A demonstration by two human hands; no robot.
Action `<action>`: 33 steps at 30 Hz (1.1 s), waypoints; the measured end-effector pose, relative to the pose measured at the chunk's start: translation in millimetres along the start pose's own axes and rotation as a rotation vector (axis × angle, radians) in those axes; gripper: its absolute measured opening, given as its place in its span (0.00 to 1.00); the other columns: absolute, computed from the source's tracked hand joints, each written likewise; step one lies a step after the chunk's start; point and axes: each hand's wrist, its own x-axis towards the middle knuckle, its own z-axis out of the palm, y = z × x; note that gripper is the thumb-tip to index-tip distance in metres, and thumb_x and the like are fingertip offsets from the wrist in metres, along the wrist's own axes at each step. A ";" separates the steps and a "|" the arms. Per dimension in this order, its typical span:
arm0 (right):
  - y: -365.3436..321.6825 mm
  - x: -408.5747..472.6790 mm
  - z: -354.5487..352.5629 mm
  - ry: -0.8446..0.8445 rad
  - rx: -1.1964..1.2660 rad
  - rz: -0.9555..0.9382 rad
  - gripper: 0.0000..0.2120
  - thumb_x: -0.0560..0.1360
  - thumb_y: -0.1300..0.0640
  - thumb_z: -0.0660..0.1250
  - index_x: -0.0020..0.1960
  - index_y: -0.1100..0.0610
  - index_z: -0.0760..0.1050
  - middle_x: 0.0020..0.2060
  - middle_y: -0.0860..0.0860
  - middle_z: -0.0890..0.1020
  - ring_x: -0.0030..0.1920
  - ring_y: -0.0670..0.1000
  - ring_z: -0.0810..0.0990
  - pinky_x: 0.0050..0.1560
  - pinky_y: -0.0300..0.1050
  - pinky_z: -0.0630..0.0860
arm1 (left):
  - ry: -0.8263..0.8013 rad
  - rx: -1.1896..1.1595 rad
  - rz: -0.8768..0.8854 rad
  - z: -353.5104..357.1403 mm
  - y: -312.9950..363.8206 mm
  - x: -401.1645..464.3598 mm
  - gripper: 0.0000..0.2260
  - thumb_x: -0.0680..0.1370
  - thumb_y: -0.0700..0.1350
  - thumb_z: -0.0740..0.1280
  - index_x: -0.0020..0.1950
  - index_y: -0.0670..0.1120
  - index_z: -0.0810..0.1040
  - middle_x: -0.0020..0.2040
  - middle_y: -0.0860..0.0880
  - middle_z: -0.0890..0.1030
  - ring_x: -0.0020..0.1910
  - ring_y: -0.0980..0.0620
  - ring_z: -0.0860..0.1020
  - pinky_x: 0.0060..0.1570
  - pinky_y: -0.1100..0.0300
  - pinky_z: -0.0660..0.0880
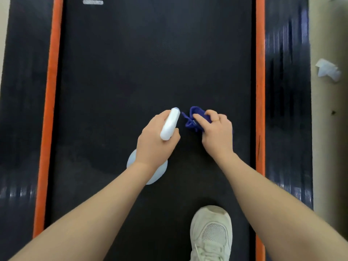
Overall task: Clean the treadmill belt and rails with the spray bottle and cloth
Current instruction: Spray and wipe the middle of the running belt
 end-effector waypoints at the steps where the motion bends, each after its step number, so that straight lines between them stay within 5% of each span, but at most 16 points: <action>1: -0.9 -7.7 -0.3 0.042 0.006 0.068 0.25 0.60 0.69 0.72 0.55 0.54 0.80 0.51 0.58 0.79 0.40 0.61 0.75 0.40 0.49 0.72 | -0.004 0.008 0.000 2.0 1.5 -0.6 0.15 0.71 0.46 0.61 0.57 0.48 0.76 0.47 0.55 0.78 0.48 0.53 0.75 0.49 0.53 0.74; 5: 12.4 -71.3 -2.9 -0.027 -0.082 -0.102 0.26 0.60 0.66 0.73 0.57 0.53 0.79 0.55 0.58 0.78 0.44 0.61 0.75 0.46 0.53 0.71 | -0.034 0.034 -0.010 5.6 6.4 -1.9 0.07 0.70 0.47 0.59 0.47 0.53 0.73 0.39 0.56 0.73 0.41 0.55 0.72 0.41 0.56 0.70; 7: 29.4 -72.0 -8.1 -0.043 -0.149 -0.183 0.24 0.60 0.63 0.70 0.56 0.51 0.79 0.54 0.57 0.79 0.44 0.61 0.75 0.48 0.52 0.66 | -0.026 0.009 -0.013 8.4 9.7 -3.8 0.11 0.70 0.46 0.60 0.50 0.54 0.74 0.41 0.57 0.75 0.44 0.55 0.74 0.43 0.56 0.71; 13: 48.5 -29.8 -12.5 0.121 -0.133 0.234 0.28 0.59 0.73 0.70 0.57 0.58 0.77 0.54 0.61 0.78 0.45 0.62 0.75 0.47 0.52 0.73 | -0.145 -0.057 0.030 21.4 22.0 -7.8 0.15 0.70 0.46 0.62 0.53 0.61 0.72 0.48 0.59 0.78 0.50 0.56 0.76 0.53 0.54 0.75; 17: 35.8 -87.3 -6.2 0.125 -0.144 0.227 0.27 0.61 0.72 0.62 0.59 0.60 0.76 0.55 0.63 0.77 0.48 0.62 0.74 0.48 0.55 0.75 | -0.284 0.026 0.055 28.3 28.7 -8.2 0.20 0.69 0.49 0.62 0.62 0.57 0.73 0.50 0.60 0.77 0.52 0.55 0.76 0.54 0.49 0.74; 20: 50.8 -77.5 -11.4 0.110 -0.169 0.132 0.26 0.59 0.73 0.67 0.56 0.61 0.77 0.51 0.62 0.78 0.45 0.63 0.75 0.45 0.53 0.76 | -0.290 0.062 0.028 31.7 28.5 -9.2 0.21 0.69 0.50 0.61 0.63 0.58 0.73 0.52 0.61 0.77 0.53 0.55 0.76 0.55 0.49 0.74; 26: 32.5 -50.8 -13.5 0.098 -0.144 0.390 0.28 0.61 0.75 0.69 0.60 0.63 0.75 0.54 0.64 0.77 0.48 0.64 0.76 0.46 0.54 0.74 | -0.292 0.018 0.041 24.2 30.0 -5.3 0.15 0.72 0.37 0.64 0.50 0.56 0.74 0.45 0.57 0.77 0.45 0.57 0.74 0.44 0.68 0.69; 29: 7.4 -70.3 -8.8 0.059 -0.110 0.259 0.25 0.60 0.71 0.69 0.57 0.62 0.77 0.51 0.63 0.78 0.43 0.64 0.78 0.39 0.52 0.75 | -0.214 -0.068 0.023 13.4 30.7 -8.5 0.16 0.73 0.31 0.64 0.54 0.48 0.76 0.48 0.51 0.79 0.45 0.61 0.75 0.44 0.72 0.68; 33: -28.9 -74.9 2.9 -0.113 -0.072 -0.331 0.18 0.65 0.63 0.67 0.55 0.58 0.79 0.50 0.60 0.80 0.40 0.60 0.78 0.36 0.48 0.74 | -0.094 -0.109 0.005 -6.7 17.9 -11.7 0.21 0.74 0.32 0.65 0.63 0.50 0.73 0.51 0.55 0.78 0.49 0.70 0.74 0.45 0.78 0.68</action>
